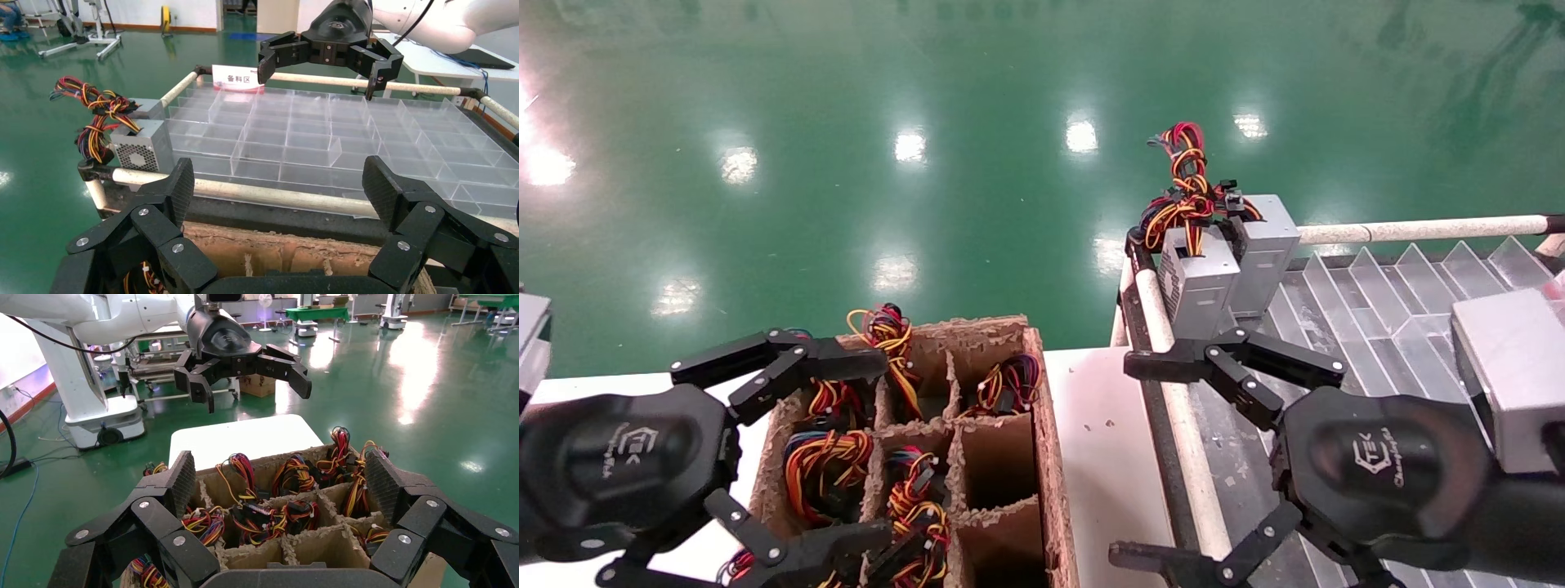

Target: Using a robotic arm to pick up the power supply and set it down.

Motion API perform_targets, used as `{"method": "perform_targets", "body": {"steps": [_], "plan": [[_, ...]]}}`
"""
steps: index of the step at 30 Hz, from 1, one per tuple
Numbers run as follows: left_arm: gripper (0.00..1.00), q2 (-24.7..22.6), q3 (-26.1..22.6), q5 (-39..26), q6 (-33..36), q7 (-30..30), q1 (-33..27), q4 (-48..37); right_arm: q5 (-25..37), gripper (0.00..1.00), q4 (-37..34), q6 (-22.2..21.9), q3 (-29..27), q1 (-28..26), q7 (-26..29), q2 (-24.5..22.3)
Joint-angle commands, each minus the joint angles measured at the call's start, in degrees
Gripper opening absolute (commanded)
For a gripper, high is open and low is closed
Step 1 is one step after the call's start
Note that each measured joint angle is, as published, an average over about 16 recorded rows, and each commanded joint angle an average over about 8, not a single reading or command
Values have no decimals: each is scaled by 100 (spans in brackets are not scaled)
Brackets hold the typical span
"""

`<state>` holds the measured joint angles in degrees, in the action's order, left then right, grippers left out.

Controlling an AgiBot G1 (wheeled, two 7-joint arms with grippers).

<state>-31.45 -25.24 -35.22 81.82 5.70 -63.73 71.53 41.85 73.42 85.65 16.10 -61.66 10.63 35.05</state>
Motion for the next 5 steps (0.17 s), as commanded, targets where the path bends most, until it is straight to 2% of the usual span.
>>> {"method": "perform_targets", "body": {"steps": [1,5], "plan": [[100,0,0,0,0,0,0,0,-1,100,-2,-1,1,-1,-1,1],[100,0,0,0,0,0,0,0,-1,100,-3,-2,3,-2,-2,2]]}}
